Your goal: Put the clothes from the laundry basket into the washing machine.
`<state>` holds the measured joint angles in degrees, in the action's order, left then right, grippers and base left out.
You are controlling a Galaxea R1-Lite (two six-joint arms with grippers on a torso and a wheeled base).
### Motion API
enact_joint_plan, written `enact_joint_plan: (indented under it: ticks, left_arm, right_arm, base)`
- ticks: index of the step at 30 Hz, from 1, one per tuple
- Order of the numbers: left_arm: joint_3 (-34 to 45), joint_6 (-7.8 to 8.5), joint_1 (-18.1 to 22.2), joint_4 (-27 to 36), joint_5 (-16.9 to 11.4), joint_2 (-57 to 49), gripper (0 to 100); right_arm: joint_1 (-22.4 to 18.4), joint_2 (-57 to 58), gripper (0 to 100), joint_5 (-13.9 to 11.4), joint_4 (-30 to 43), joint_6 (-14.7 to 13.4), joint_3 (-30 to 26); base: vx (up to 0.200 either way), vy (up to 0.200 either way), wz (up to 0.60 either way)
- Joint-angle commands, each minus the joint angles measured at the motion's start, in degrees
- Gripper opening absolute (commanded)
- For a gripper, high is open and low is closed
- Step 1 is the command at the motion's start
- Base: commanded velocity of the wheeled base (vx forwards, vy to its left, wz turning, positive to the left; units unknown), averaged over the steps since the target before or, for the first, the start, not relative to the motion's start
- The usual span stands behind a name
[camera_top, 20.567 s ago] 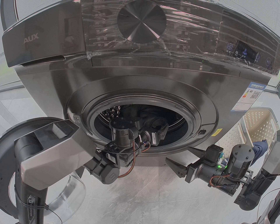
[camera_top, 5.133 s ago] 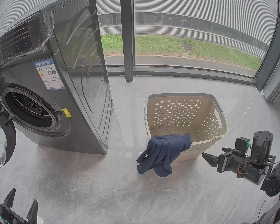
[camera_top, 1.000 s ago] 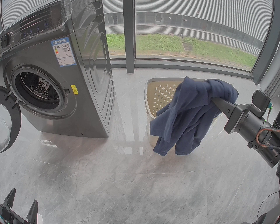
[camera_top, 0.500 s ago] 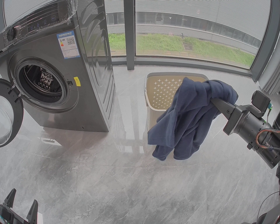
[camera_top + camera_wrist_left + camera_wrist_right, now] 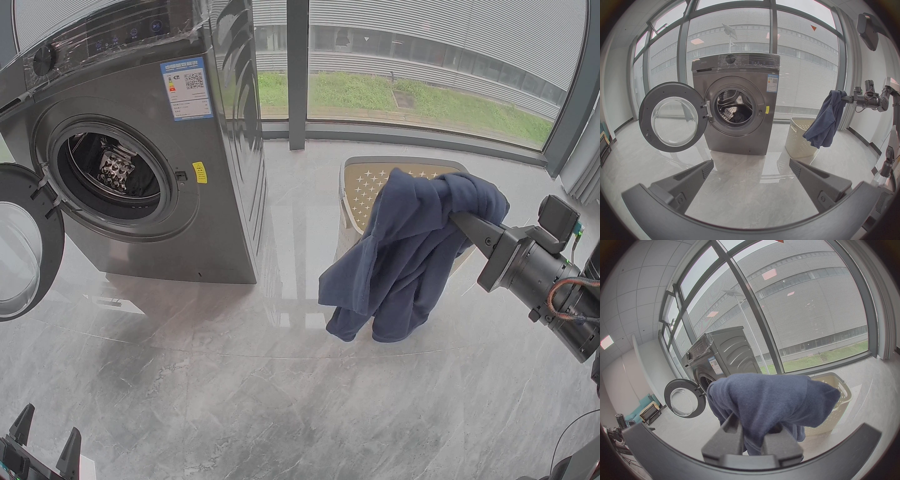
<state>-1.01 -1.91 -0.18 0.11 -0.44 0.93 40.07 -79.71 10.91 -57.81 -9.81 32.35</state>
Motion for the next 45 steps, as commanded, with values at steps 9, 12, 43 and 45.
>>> enact_joint_plan:
  ticks: [9,12,43,45]
  left_arm:
    - [0.9,-0.02,0.0,0.0,0.0,-0.6,100]
    - [0.9,-0.02,0.0,0.0,0.0,-0.6,100]
    - [0.9,0.07,0.0,0.0,0.0,-0.6,100]
    - [0.9,0.16,0.0,0.0,0.0,-0.6,100]
  right_arm:
    - [-0.3,0.4,0,0.0,0.0,0.0,0.5]
    - [-0.4,0.5,0,0.0,-0.1,0.0,0.6]
    - [-0.8,-0.2,0,-0.3,-1.3,-0.8,1.1]
    - [-0.8,-0.2,0,-0.2,-1.3,-0.8,1.1]
  base:
    - [0.0,0.2,0.0]
    - [0.0,0.2,0.0]
    - [0.0,0.2,0.0]
    - [0.0,0.2,0.0]
